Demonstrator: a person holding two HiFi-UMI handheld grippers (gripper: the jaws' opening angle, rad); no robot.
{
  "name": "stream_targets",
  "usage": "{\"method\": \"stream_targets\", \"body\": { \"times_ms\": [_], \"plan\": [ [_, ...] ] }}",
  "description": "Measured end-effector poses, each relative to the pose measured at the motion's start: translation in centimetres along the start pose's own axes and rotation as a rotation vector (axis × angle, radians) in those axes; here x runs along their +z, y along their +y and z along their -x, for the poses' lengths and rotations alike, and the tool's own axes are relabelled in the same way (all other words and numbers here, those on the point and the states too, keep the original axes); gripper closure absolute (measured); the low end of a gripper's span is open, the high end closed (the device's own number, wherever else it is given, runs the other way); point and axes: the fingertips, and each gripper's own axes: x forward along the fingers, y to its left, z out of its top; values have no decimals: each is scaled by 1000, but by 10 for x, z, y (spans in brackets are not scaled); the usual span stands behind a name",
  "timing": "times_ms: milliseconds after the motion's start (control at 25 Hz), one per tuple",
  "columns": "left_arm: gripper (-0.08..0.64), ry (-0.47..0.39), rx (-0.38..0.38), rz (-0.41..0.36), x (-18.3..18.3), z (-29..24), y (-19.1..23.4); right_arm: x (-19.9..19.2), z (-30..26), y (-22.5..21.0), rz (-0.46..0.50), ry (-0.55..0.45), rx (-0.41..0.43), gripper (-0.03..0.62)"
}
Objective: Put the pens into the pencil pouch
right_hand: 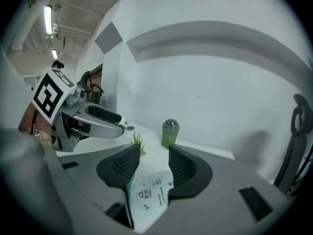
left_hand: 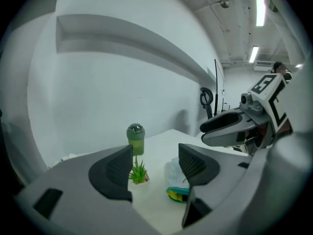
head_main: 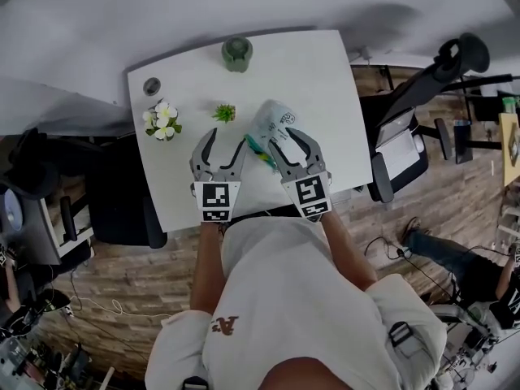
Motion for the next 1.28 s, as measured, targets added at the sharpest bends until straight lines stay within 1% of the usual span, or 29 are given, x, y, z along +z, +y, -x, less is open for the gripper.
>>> {"method": "stream_targets", "body": {
  "times_ms": [120,160,240,280,320,360,480,760,840,1040,1160,1280],
  "plan": [
    [230,-89,55,-9,37,14,11,41,15,-15,-8,-113,-50,350],
    [212,-120,72,-13,49,20,14,56,22,-19,-14,-160,-68,332],
    [198,-182,102,-20,72,32,18,88,36,-27,-37,-264,-107,281],
    [188,-210,118,-19,82,37,20,100,41,-30,-44,-301,-124,263],
    [178,-231,133,-13,88,42,22,106,44,-32,-43,-317,-136,261],
    [172,-245,145,-10,92,44,25,106,45,-33,-35,-314,-143,261],
    [162,-253,163,-33,96,50,27,96,45,-34,-36,-284,-148,258],
    [160,-267,172,-42,103,58,24,98,52,-30,-31,-283,-145,258],
    [160,-278,177,-33,106,60,24,103,55,-29,-28,-296,-144,258],
    [160,-290,182,-66,113,65,21,118,60,-28,-22,-340,-142,258],
    [160,-305,193,-51,119,68,19,121,64,-29,-8,-345,-141,259],
    [160,-313,196,-60,125,71,15,127,69,-29,-13,-360,-139,259]
  ]
}}
